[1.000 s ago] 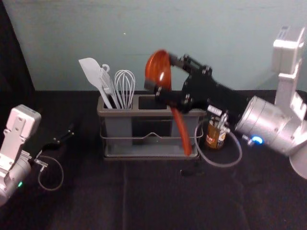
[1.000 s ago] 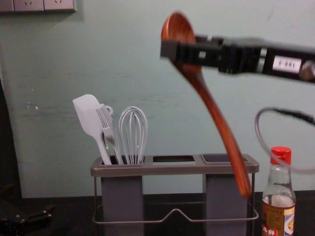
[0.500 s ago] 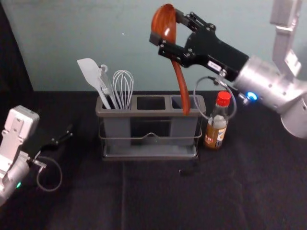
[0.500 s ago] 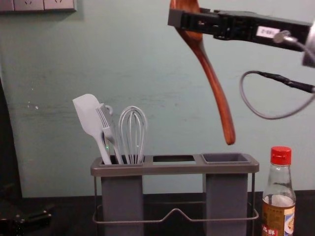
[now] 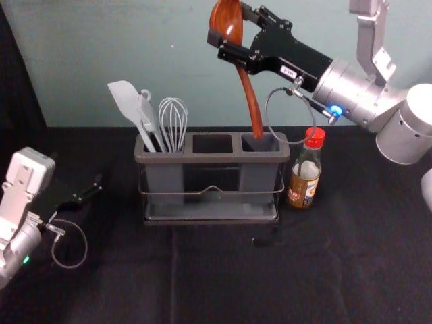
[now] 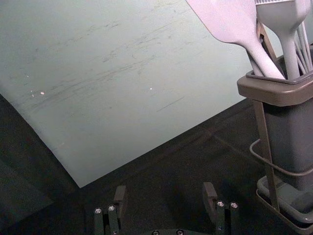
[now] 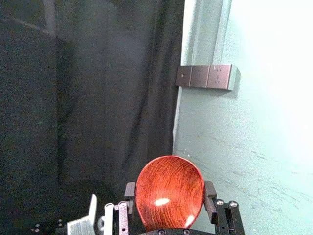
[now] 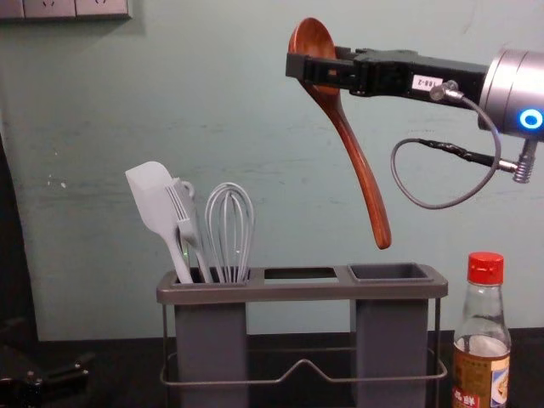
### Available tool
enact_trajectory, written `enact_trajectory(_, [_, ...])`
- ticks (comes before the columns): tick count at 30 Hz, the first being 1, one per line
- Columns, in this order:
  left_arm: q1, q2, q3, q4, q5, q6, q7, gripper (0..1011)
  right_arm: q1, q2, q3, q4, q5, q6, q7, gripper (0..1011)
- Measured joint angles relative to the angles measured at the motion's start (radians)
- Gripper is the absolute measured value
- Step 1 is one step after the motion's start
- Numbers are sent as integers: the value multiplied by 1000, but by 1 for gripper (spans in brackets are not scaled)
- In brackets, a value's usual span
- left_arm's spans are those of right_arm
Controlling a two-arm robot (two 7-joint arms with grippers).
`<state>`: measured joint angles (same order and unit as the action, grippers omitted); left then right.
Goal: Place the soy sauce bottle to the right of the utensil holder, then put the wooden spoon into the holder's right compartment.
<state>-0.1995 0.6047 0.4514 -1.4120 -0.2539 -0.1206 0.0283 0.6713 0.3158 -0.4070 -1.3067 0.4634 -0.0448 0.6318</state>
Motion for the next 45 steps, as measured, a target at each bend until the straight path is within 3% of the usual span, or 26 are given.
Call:
enact_trajectory(20, [0, 0, 0, 0, 0, 0, 0, 1011, 18, 15, -49, 67, 2, -27, -17, 838])
enact_trajectory(32, [0, 0, 0, 0, 0, 0, 0, 1012, 21, 17, -59, 82, 6, -34, -10, 838])
enact_trajectory(39, [0, 0, 0, 0, 0, 0, 0, 1012, -5, 42, -54, 39, 16, -22, -10, 838])
enact_trajectory(45, [0, 0, 0, 0, 0, 0, 0, 1011, -53, 89, -34, -33, 40, -3, -11, 838])
